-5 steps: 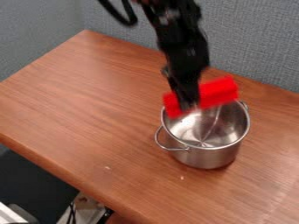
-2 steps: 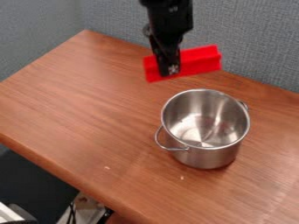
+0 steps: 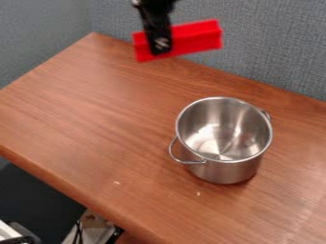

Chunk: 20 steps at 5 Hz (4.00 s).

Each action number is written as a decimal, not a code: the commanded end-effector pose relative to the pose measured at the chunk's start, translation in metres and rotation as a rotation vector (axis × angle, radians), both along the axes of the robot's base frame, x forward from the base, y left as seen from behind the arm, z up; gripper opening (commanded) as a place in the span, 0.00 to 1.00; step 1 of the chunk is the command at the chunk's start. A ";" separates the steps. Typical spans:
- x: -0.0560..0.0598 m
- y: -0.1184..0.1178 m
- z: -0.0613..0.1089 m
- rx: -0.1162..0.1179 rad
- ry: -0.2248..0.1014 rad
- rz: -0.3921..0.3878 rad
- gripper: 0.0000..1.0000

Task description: Move the red object from the metal pot to the table

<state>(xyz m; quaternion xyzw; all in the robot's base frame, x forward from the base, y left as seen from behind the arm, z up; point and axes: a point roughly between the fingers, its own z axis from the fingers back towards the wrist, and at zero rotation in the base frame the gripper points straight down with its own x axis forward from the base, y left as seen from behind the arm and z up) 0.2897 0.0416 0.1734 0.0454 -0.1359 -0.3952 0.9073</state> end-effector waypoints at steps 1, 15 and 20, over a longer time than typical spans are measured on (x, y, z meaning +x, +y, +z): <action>-0.020 0.019 0.000 -0.014 -0.013 0.022 0.00; -0.024 0.047 -0.105 -0.047 0.055 0.223 0.00; -0.063 -0.009 -0.110 -0.139 0.065 0.132 1.00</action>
